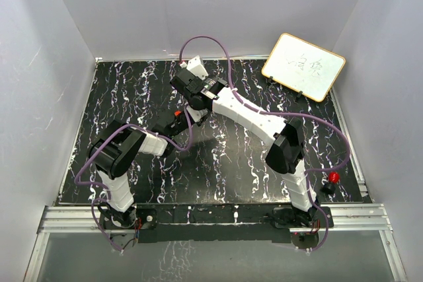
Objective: Insert the wireless bluetooth earbuds into the charging case
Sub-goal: Place the earbud in the charging case, then close the charging case.
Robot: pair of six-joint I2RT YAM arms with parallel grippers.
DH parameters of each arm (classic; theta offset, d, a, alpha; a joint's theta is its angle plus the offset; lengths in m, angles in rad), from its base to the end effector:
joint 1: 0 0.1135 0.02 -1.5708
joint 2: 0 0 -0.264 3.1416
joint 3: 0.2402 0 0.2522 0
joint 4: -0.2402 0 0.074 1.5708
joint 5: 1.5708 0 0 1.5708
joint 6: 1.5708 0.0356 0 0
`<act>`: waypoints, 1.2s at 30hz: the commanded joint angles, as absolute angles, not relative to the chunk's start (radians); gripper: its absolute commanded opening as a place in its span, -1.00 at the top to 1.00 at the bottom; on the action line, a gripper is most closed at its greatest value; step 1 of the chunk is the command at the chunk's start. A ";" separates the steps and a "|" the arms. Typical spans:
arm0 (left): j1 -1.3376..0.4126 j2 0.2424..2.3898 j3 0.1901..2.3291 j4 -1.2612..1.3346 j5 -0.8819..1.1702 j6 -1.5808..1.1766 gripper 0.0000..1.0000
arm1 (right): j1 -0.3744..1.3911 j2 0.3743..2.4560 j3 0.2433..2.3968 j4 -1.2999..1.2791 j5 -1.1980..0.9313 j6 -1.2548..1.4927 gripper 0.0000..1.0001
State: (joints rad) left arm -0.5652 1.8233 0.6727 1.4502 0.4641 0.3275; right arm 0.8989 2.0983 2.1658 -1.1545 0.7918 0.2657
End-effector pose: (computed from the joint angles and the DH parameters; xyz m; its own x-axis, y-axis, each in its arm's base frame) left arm 0.2801 -0.1965 0.2012 0.5062 0.0196 -0.8622 0.7153 0.5490 0.4324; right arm 0.2933 0.3280 0.3303 -0.6220 -0.4856 -0.6142 -0.1870 0.8539 -0.4857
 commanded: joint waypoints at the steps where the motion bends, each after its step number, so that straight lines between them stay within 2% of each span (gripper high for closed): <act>1: -0.581 1.754 0.673 1.575 0.491 0.305 1.00 | 0.919 2.110 2.221 -1.101 0.809 0.295 0.80; 7: -0.556 1.731 0.648 1.620 0.492 0.249 1.00 | 0.886 2.034 2.201 -1.064 0.826 0.283 0.61; 11: -0.526 1.708 0.627 1.662 0.564 0.175 1.00 | 0.827 1.895 2.022 -0.902 0.703 0.255 0.52; 15: -0.519 1.720 0.610 1.743 0.646 0.107 1.00 | 0.774 1.754 1.809 -0.673 0.539 0.216 0.31; 16: -0.519 1.728 0.611 1.764 0.667 0.092 1.00 | 0.768 1.712 1.759 -0.620 0.515 0.203 0.24; 21: -0.520 1.746 0.623 1.786 0.744 0.014 1.00 | 0.756 1.623 1.620 -0.440 0.465 0.179 0.14; 36: -0.518 1.721 0.625 1.784 0.790 -0.019 1.00 | 0.729 1.641 1.497 -0.356 0.349 0.185 -0.06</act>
State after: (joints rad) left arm -0.5209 1.7710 0.6189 1.5936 0.7681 -0.0113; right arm 0.7319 1.6470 1.5211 -0.4347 0.3763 0.1841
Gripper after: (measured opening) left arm 0.255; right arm 0.523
